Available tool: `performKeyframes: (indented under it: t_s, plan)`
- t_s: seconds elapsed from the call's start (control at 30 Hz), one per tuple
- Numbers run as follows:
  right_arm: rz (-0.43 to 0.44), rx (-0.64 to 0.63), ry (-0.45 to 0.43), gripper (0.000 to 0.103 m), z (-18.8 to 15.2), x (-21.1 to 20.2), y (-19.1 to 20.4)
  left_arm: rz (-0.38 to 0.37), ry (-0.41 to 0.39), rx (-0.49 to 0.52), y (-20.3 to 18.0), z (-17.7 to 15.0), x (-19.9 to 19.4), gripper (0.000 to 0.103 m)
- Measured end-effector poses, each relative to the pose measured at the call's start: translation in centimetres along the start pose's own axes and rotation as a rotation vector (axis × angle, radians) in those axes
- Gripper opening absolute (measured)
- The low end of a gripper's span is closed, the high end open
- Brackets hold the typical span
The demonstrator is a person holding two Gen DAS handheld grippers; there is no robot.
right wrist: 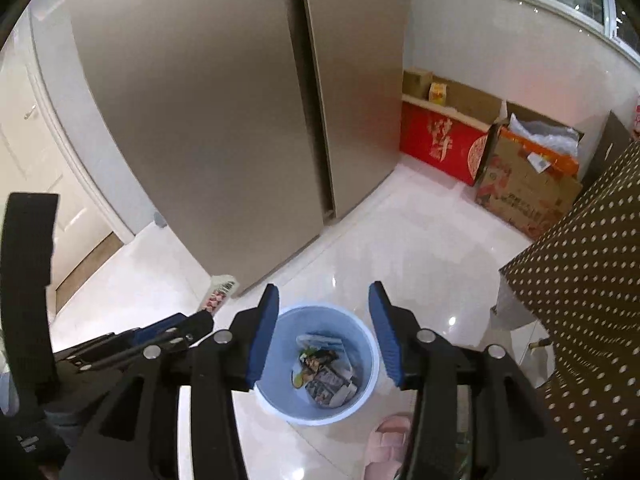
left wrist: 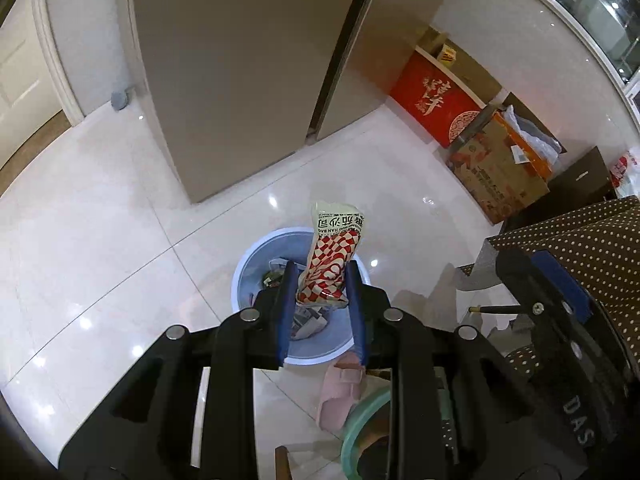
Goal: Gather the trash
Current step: 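Carry the wrapper and box over the blue wastebasket and open both tools, then move both open tools back to the table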
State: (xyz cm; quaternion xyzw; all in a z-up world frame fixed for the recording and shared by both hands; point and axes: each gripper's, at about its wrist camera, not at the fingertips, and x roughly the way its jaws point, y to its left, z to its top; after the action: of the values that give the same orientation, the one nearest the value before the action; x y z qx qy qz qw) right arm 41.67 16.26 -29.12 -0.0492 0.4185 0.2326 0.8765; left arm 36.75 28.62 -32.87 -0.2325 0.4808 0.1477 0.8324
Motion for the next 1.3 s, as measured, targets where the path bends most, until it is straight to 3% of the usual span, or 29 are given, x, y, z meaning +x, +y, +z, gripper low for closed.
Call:
performKeyframes:
  t_s: [0.17,0.2,0.23,0.27,0.57,0.83,1.07,1.3]
  plan:
    - [0.015,0.037,-0.055,0.050,1.0,-1.9,-1.0,-0.014,-0.018,-0.010,-0.8,0.8,-0.8,0.030]
    - [0.016,0.043,-0.061,0.050,1.2,-2.2,-1.3,-0.011,-0.026,-0.018,-0.8,0.9,-1.0,0.046]
    - [0.015,0.047,-0.067,0.050,1.4,-2.5,-1.4,-0.007,-0.043,-0.030,-0.8,1.1,-1.4,0.069]
    - [0.013,0.053,-0.075,0.050,1.5,-3.0,-1.8,-0.004,-0.069,-0.038,-0.8,1.1,-1.9,0.071]
    - [-0.010,0.069,-0.106,0.050,1.8,-6.2,-3.4,-0.026,-0.108,-0.001,-2.8,0.7,-5.4,0.071]
    - [-0.025,0.075,-0.175,0.050,1.7,-12.3,-4.4,-0.067,-0.196,0.041,-5.2,0.0,-11.0,0.071]
    - [-0.085,0.114,-0.248,0.051,0.8,-19.4,-8.2,-0.132,-0.261,0.145,-11.0,-2.1,-15.7,0.071]
    - [-0.208,0.174,-0.310,0.055,-0.7,-26.0,-15.1,-0.227,-0.258,0.315,-19.6,-5.4,-18.0,0.071]
